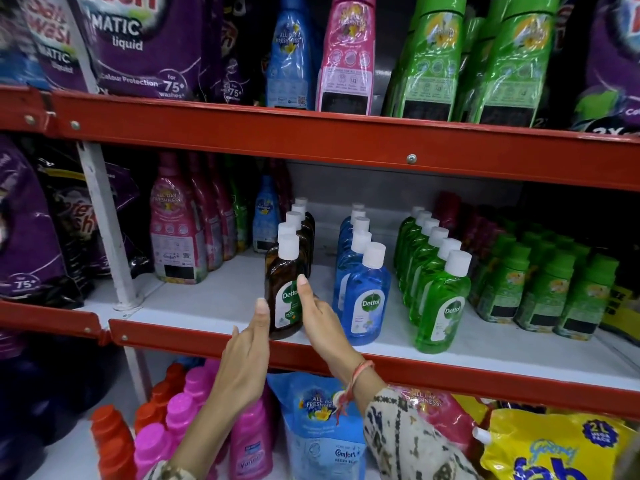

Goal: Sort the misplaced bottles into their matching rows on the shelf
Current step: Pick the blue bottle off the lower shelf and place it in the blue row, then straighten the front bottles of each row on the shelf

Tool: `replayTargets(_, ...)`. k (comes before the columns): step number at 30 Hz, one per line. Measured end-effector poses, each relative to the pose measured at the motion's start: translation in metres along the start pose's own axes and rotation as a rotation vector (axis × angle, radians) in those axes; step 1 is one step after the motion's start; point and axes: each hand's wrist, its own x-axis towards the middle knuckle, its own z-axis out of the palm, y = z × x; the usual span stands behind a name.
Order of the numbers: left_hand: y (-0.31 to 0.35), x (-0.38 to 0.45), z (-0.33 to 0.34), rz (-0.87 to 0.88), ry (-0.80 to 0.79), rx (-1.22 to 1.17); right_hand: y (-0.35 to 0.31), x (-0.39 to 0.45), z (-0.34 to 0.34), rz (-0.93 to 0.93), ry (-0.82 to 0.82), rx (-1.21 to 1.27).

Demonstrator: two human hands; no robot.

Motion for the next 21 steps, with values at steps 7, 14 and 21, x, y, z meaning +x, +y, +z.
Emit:
replayTargets(7, 0.006, 0.018, -0.014, -0.009, -0.061, -0.096, 0.009, -0.006, 0.002, -0.005, 0.077, 0.025)
replayTargets(14, 0.005, 0.025, -0.025, 0.001, -0.075, -0.127, 0.018, -0.005, -0.001, -0.047, 0.168, -0.031)
replayTargets(21, 0.002, 0.028, -0.025, -0.001, -0.036, -0.122, 0.016, -0.009, -0.001, -0.062, 0.119, 0.088)
